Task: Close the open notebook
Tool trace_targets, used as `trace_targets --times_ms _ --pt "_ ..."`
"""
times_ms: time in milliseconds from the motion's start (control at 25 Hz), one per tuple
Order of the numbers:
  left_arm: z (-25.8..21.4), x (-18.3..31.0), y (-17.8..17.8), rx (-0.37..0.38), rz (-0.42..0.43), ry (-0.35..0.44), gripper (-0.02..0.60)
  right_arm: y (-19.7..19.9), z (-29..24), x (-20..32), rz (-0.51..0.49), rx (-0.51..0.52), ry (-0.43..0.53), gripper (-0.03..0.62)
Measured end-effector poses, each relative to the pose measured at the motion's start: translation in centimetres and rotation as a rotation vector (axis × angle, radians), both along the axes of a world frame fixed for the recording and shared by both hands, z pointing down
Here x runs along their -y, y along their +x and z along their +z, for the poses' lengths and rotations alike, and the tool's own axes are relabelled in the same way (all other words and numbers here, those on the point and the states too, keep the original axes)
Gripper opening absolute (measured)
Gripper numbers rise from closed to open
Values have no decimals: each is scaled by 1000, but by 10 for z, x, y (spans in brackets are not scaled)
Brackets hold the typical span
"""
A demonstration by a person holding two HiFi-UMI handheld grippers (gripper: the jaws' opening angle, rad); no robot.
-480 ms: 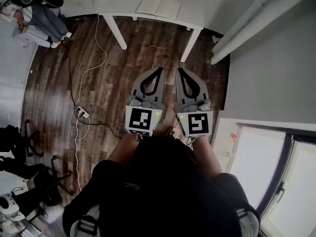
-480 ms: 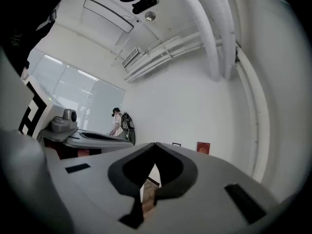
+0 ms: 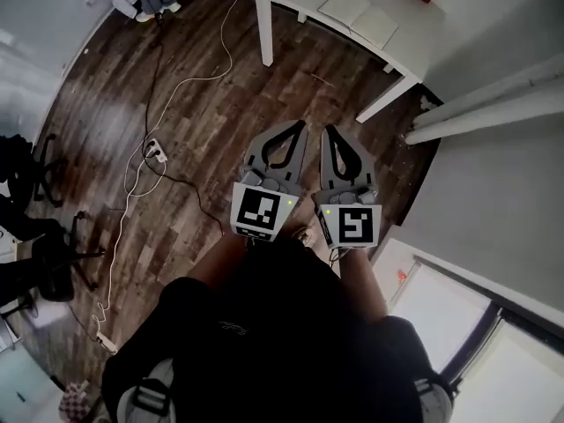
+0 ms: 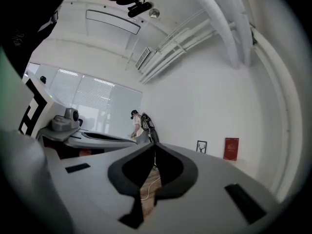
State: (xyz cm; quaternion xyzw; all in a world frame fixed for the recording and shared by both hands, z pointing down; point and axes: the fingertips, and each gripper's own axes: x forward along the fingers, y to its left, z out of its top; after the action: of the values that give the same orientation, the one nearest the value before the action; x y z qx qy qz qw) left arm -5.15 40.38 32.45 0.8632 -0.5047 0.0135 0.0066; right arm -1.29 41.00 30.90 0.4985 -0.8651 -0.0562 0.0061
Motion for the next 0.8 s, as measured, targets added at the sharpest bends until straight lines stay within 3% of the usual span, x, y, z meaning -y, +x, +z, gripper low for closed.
trace_targets --times_ms 200,360,600,800 --pt "10 6 -61 11 -117 -22 3 -52 11 12 -93 5 -37 23" --pt "14 17 -99 15 -163 -26 3 -90 11 25 -141 -1 -28 23" --pt "16 40 -144 0 -163 -20 3 -139 15 47 -153 -40 -33 22" --pt "27 64 -162 -22 -129 -45 3 -162 17 65 -141 -36 -14 23"
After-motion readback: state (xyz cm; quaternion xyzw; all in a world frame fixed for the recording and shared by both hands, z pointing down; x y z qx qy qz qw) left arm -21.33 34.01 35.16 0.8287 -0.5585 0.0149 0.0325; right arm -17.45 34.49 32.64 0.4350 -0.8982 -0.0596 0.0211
